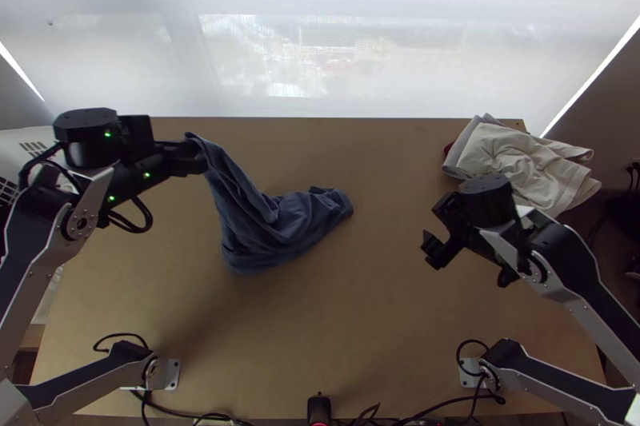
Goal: Fold the t-shirt
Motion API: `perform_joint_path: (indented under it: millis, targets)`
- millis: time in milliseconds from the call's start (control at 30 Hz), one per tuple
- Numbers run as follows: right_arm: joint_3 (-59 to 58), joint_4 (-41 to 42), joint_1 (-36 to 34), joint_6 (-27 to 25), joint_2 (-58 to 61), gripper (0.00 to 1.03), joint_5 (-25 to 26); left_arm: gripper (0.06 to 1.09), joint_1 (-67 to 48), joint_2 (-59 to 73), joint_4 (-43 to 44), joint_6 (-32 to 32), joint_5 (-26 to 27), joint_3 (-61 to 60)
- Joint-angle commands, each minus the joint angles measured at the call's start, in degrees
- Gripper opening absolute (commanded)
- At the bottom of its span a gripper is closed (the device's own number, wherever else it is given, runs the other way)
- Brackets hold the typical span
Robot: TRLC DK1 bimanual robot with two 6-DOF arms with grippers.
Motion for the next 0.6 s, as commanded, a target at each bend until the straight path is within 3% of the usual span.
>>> perform_joint_path:
  millis: [0, 300, 467, 567]
  targets:
    - [6.1, 5.4, 9.9, -0.8, 15.1, 0.98, -2.1, 0.09, 14.8, -0.1, 4.2, 0.1, -1.6, 1.4]
    - [12.0, 10.0, 18.0, -0.9, 30.4, 0.96, -9.5, 0.09, 22.6, -0.6, 5.5, 0.0, -1.7, -1.8]
    - [14.1, 14.4, 21.3, 0.1, 38.2, 0.95, -11.2, 0.09, 22.9, -2.0, 6.5, -0.4, -2.4, -5.3]
    - [14.5, 17.2, 22.7, 0.6, 42.1, 0.9, -11.9, 0.09, 23.0, -2.5, 6.7, -0.4, -2.8, -6.8]
